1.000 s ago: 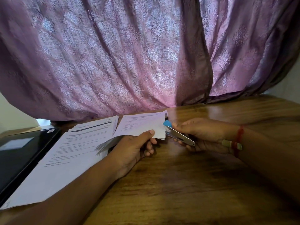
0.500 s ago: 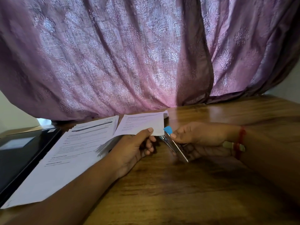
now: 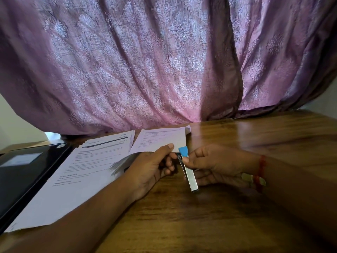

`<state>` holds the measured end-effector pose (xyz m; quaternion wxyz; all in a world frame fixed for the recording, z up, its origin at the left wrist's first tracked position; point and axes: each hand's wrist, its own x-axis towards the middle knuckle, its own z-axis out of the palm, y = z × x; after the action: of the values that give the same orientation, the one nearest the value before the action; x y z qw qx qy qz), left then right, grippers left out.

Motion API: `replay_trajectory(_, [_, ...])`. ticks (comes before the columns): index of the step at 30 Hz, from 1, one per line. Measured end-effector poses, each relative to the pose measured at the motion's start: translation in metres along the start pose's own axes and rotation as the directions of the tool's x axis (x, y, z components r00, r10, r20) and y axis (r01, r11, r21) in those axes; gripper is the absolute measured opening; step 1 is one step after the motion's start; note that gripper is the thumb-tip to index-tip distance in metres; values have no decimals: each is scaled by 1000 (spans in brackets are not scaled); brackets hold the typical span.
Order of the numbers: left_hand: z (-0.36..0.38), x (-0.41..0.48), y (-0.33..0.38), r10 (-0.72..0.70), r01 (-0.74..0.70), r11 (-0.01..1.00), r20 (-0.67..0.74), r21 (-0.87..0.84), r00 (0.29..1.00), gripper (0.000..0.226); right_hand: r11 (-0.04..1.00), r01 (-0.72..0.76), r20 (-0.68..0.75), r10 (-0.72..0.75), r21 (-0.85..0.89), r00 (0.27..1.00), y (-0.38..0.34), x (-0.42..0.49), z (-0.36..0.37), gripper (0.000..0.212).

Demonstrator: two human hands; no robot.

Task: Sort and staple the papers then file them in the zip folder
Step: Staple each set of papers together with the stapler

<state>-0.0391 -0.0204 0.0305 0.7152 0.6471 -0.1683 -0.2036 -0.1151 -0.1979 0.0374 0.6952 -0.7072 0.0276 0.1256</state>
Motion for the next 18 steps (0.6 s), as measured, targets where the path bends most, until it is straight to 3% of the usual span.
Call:
replay_trajectory(4, [1,0,0,4,-4,1000,-8,9,1000,30,1000,10,-21,-10,-15,1000,1,1,2,55])
replay_trajectory(9, [1,1,-1,19,-19,1000,-12,23,1000,28,999,38,-7,-38,23,999,-1,0,2,66])
replay_trajectory(12, [1,2,-3,38,-38,999,-11,35,999,30,999,42,5,-42,29,999,-3,-3,3,50])
replay_trajectory(18, [0,3,-5,58,-58,997,-8,49,998,29,999,30,9,-30,-17,1000,-7,-6,4,41])
